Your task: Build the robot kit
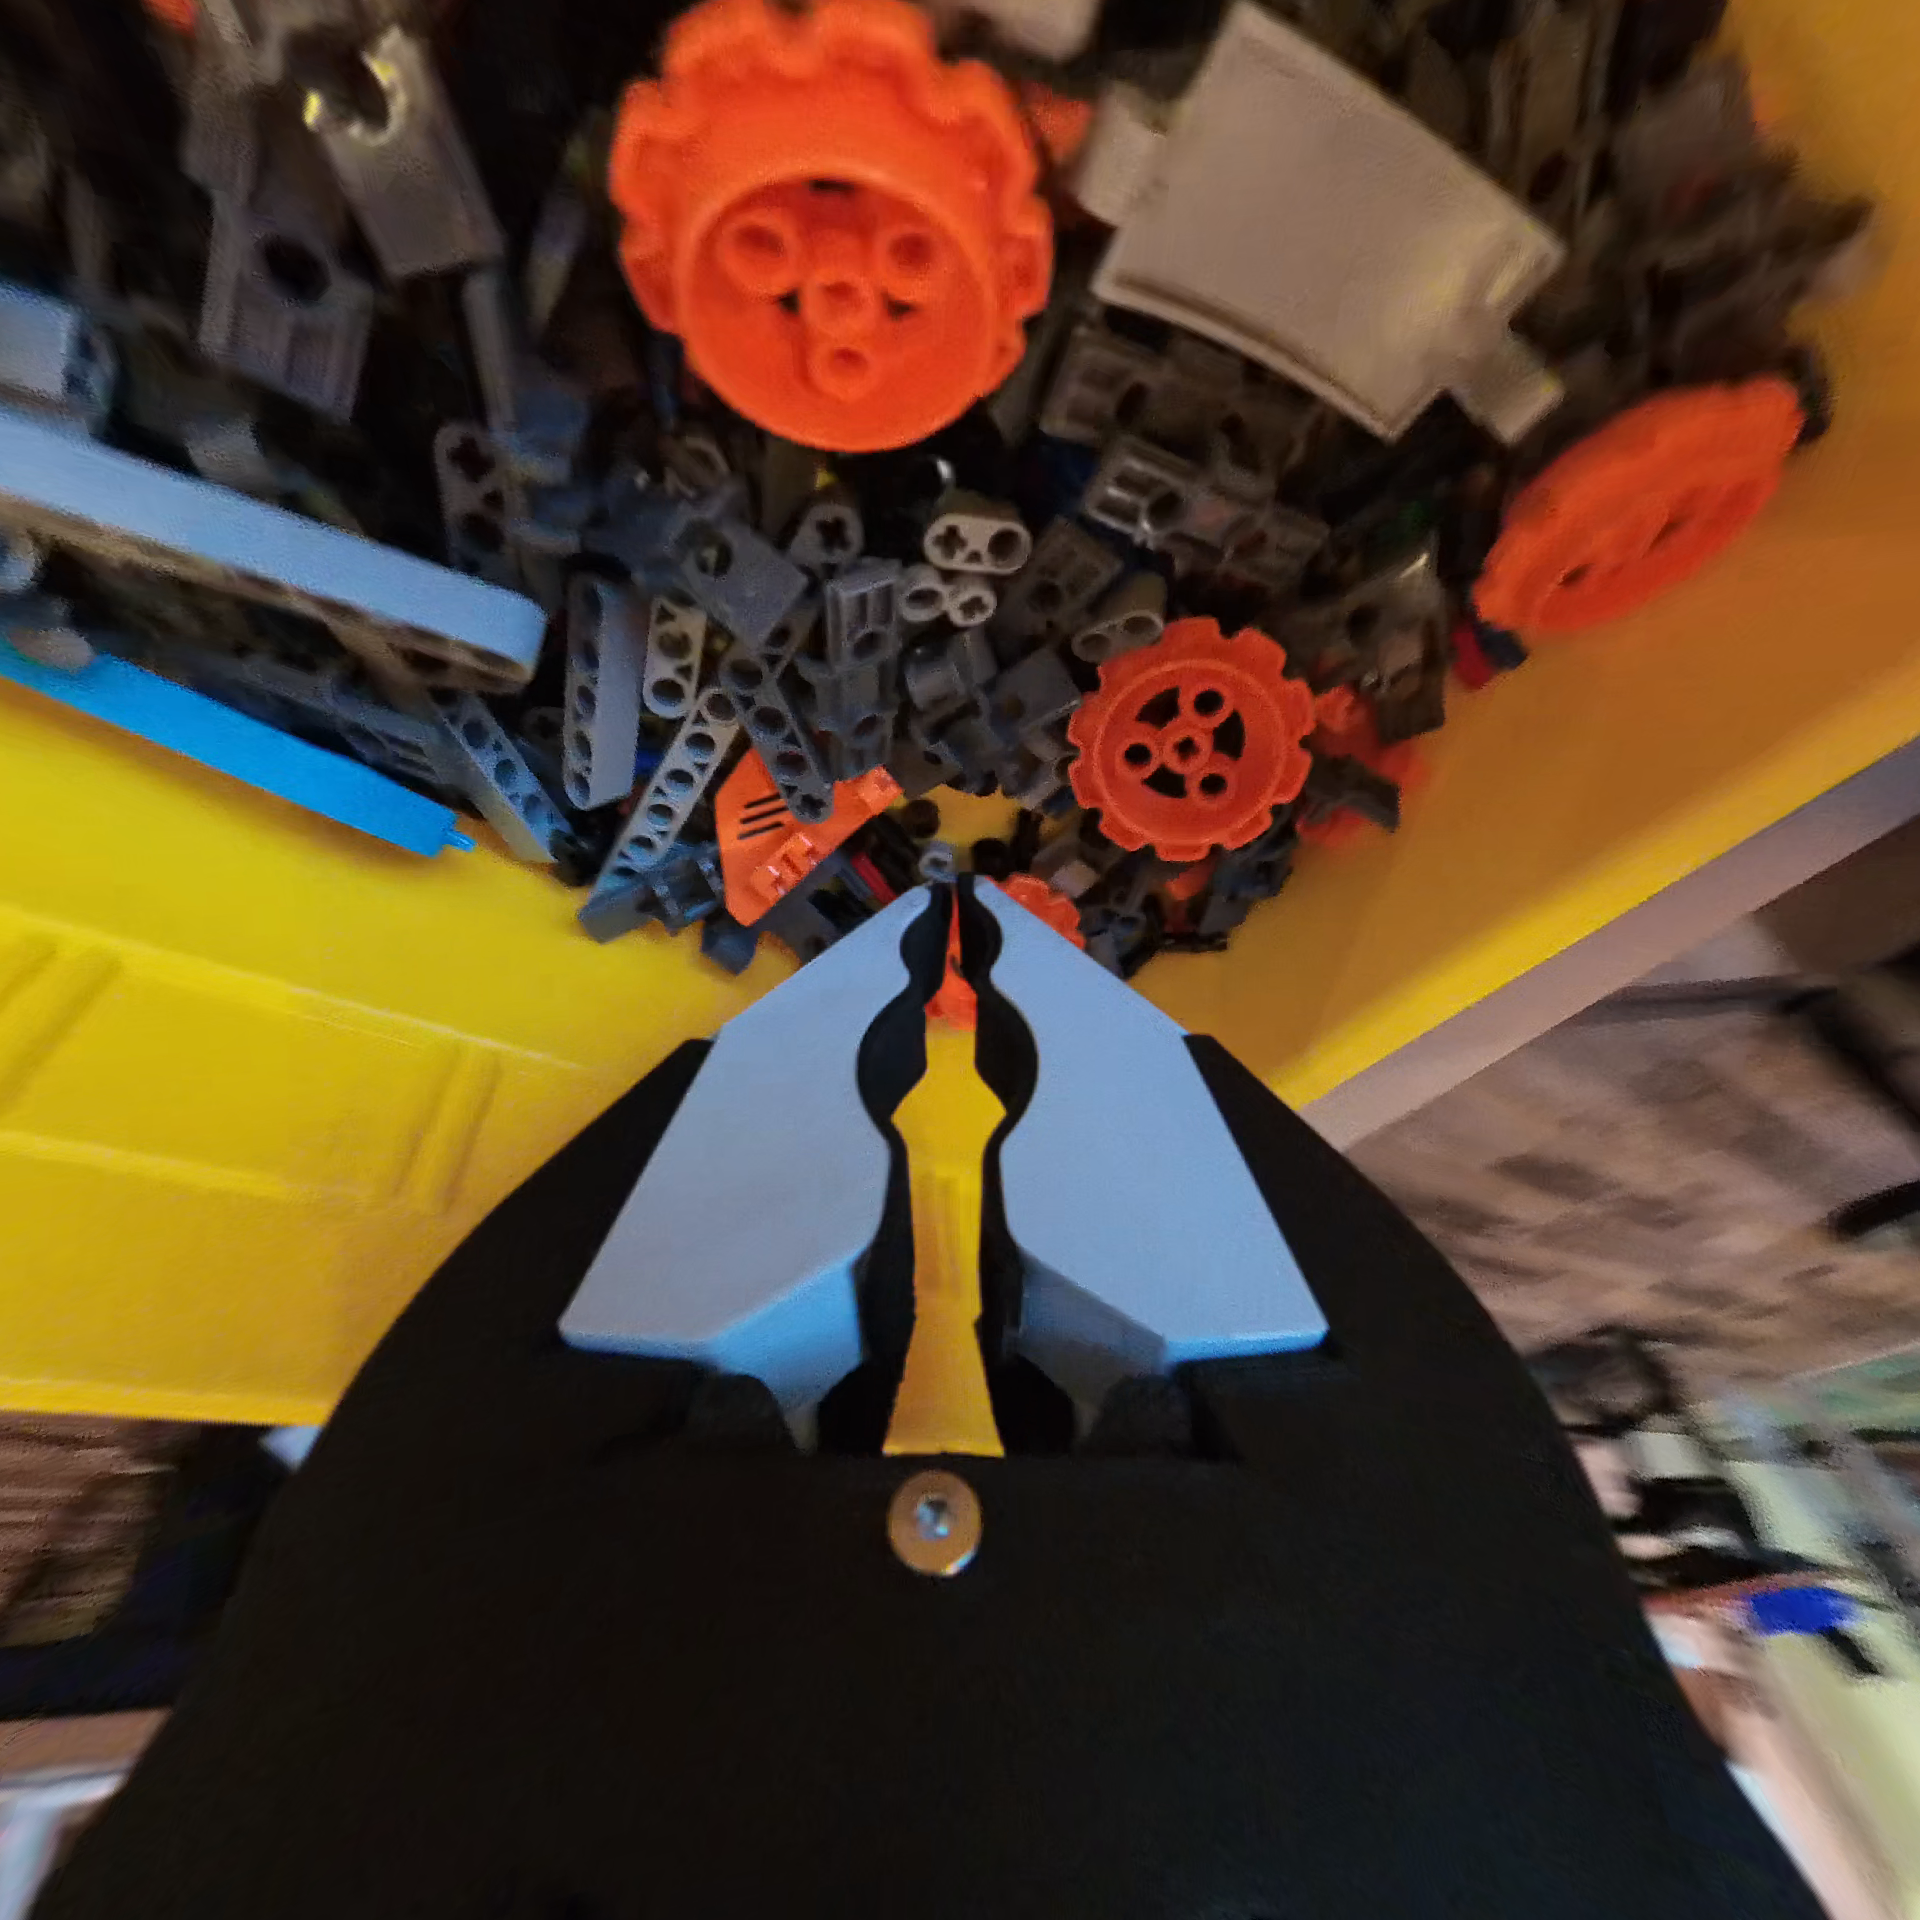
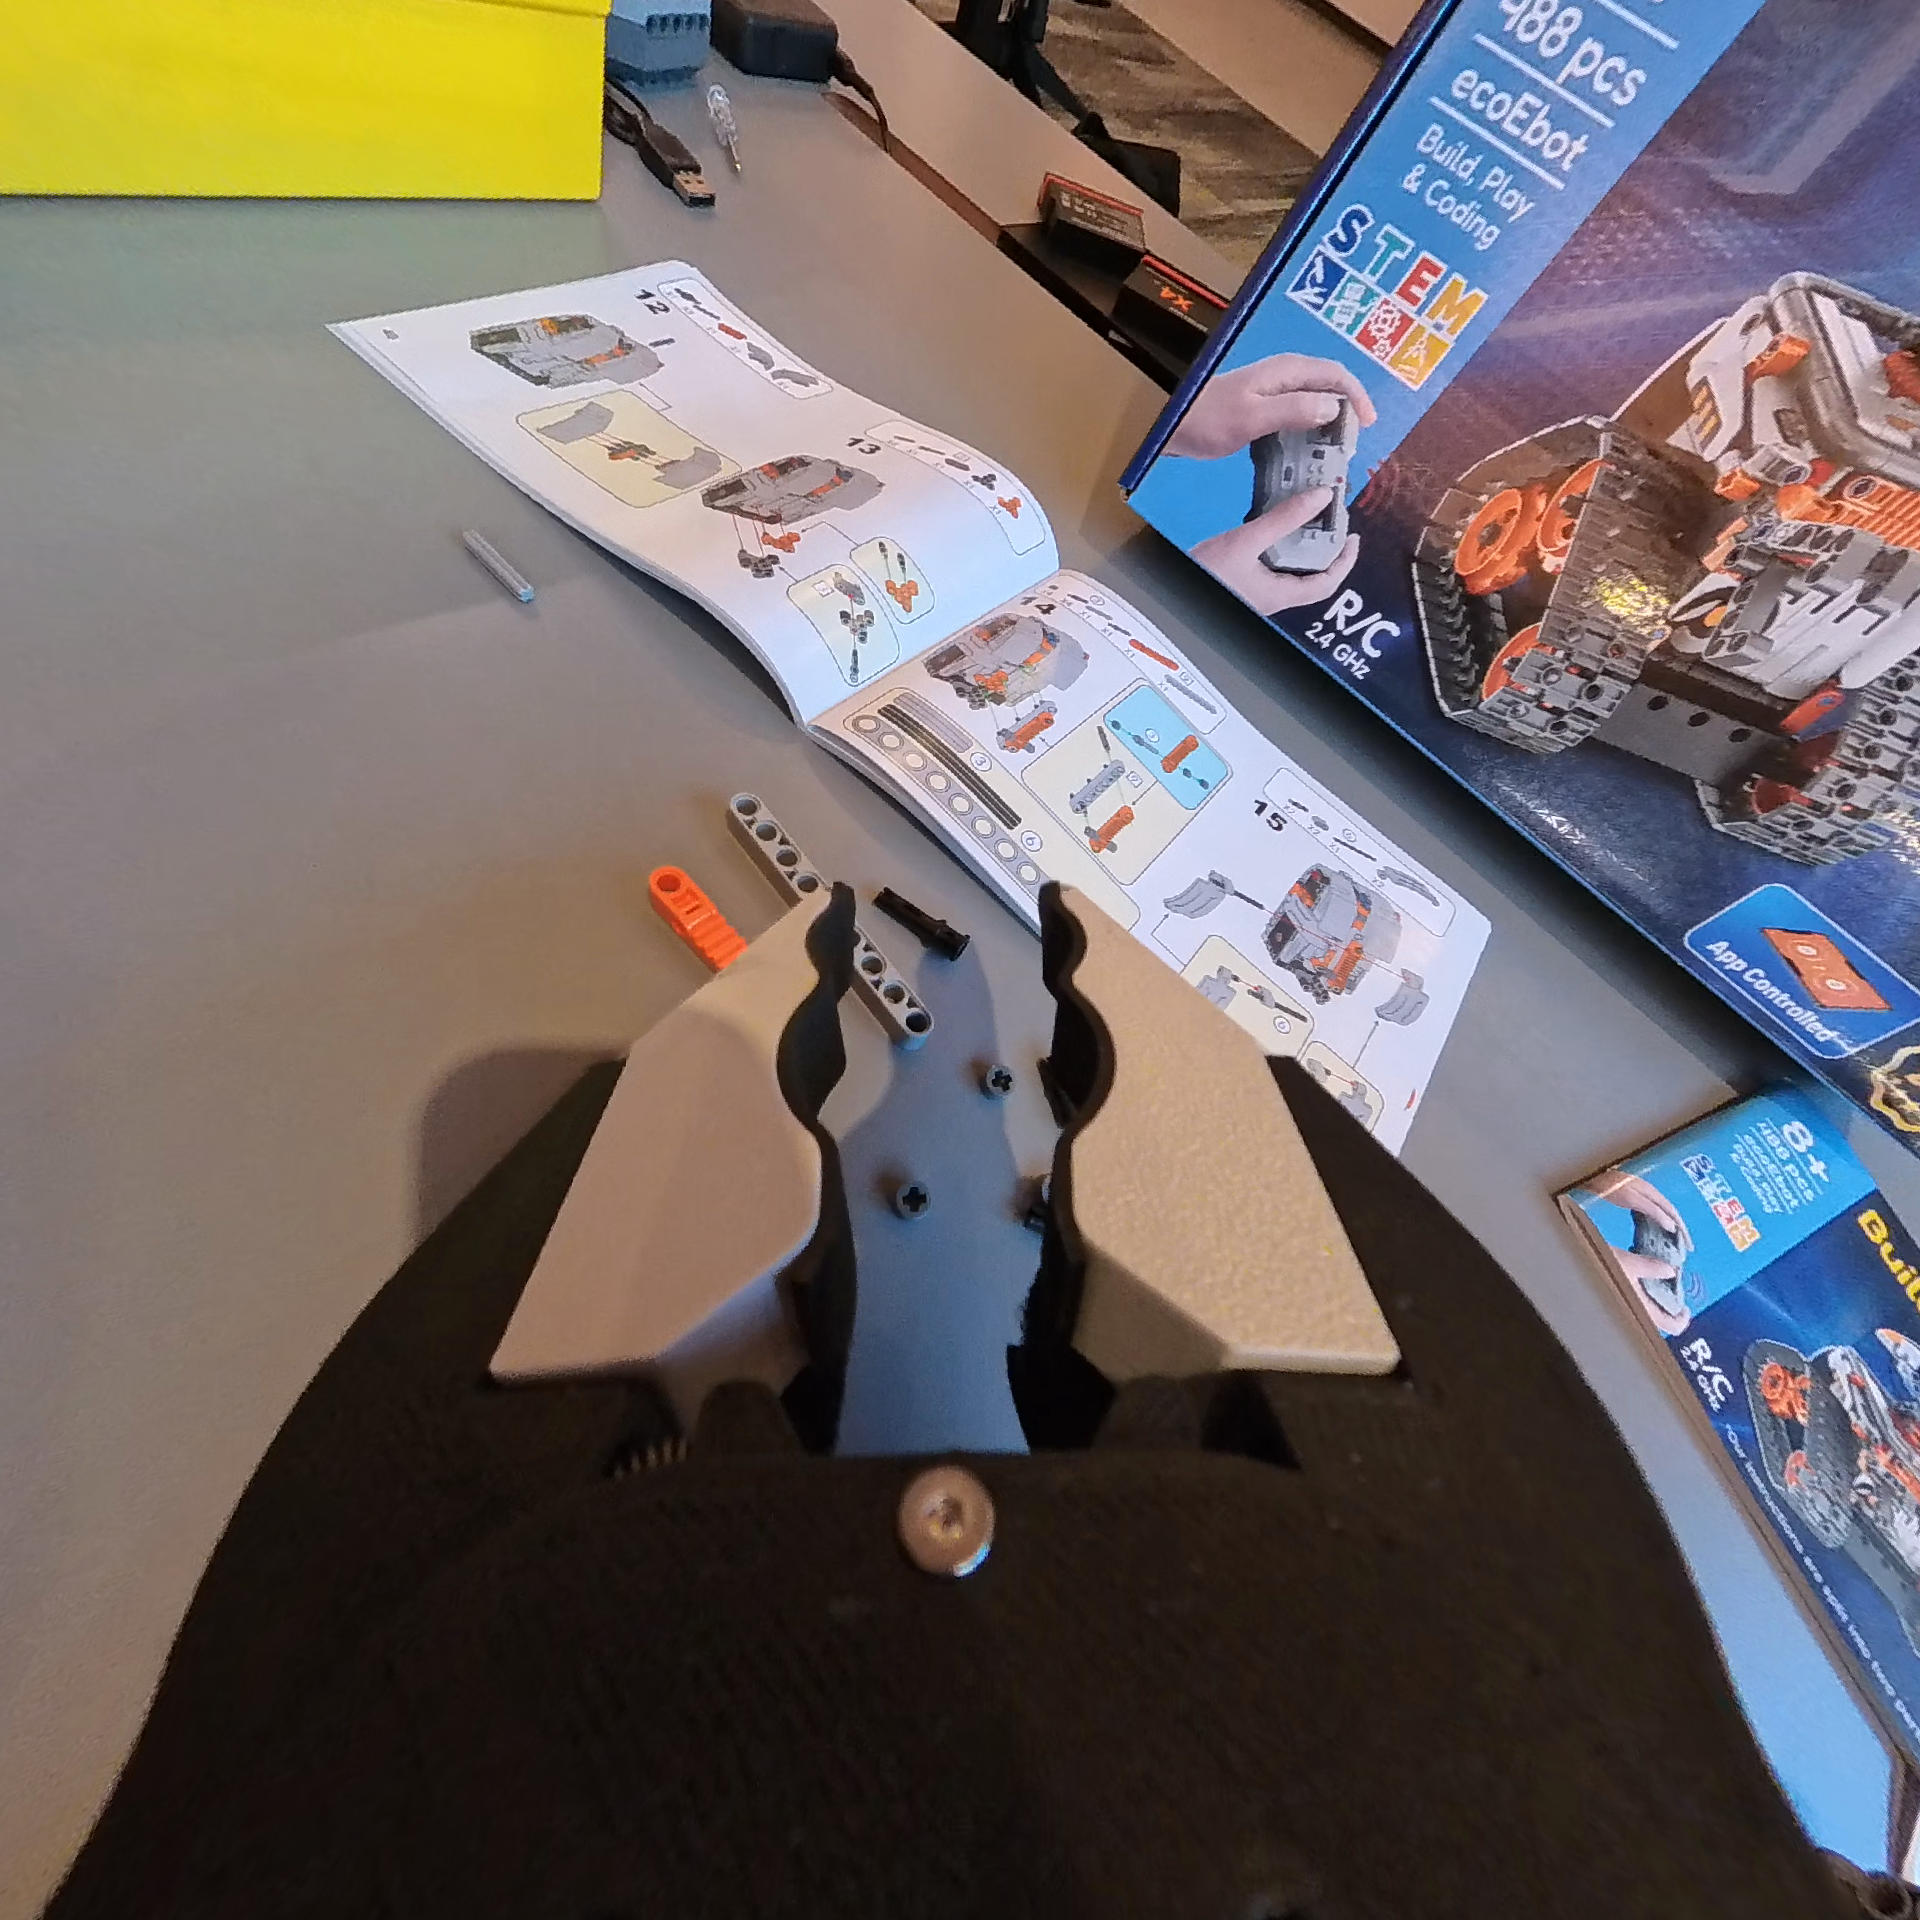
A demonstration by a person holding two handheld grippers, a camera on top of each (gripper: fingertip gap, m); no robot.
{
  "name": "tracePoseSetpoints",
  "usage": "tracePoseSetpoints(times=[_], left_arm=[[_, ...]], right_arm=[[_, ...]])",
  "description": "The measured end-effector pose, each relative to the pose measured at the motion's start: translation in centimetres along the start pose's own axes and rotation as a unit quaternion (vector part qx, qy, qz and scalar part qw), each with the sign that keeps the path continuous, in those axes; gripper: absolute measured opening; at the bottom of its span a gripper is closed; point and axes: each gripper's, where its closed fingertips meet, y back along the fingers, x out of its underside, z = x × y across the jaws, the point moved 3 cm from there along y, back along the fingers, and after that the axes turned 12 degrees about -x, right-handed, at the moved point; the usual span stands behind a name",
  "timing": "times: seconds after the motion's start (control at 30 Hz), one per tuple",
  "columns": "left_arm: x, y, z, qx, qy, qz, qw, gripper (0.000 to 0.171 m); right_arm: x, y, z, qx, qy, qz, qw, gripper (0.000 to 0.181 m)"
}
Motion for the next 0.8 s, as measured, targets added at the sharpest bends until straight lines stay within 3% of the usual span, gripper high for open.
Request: tracePoseSetpoints(times=[0.13,0.37,0.8], left_arm=[[-0.3,-0.1,0.1,0.052,0.093,0.012,0.994,0.000],[0.2,-1.6,0.5,0.061,0.145,0.053,0.986,0.001],[0.3,-2.1,0.3,0.056,0.150,0.071,0.985,0.007]], right_arm=[[-0.1,0.0,0.1,-0.003,-0.001,-0.001,1.000,0.033],[-0.2,0.0,0.1,0.001,0.009,-0.003,1.000,0.033],[-0.1,-0.1,0.2,-0.003,0.005,0.000,1.000,0.034]])
